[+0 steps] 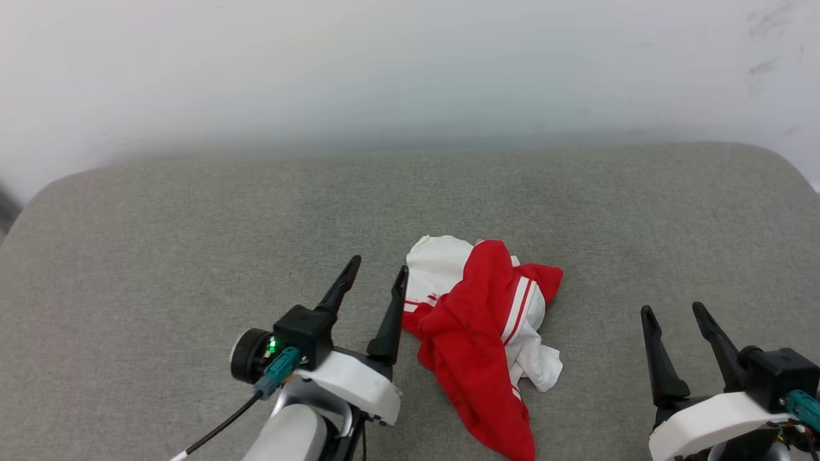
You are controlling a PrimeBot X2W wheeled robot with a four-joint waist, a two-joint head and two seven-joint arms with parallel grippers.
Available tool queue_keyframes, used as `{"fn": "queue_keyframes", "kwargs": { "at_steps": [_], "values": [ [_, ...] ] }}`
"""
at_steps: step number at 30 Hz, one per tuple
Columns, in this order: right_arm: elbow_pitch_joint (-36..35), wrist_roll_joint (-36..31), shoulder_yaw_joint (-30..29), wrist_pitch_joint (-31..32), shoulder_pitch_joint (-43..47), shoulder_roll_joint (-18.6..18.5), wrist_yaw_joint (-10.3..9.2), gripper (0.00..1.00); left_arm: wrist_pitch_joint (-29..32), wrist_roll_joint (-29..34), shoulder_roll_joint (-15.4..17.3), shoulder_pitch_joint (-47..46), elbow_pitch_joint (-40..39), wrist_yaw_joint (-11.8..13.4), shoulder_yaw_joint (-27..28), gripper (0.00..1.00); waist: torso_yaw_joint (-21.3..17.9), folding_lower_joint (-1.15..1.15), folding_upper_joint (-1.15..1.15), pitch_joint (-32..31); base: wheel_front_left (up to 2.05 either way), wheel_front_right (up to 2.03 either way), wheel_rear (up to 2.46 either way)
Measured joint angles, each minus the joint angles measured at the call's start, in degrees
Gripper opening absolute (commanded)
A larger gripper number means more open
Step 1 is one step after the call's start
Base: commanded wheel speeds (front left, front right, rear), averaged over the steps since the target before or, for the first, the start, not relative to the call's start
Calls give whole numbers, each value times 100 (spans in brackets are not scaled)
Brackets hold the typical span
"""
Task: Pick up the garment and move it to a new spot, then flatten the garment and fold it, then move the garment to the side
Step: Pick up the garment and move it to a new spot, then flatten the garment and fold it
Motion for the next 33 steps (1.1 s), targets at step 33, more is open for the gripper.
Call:
{"fn": "queue_keyframes", "kwargs": {
  "at_steps": [33],
  "values": [
    [320, 222, -407, 1246, 93, -44, -1, 100, 238, -209, 937, 808, -431, 316, 951, 100, 148, 0, 0, -117, 0, 0, 0]
  ]
}}
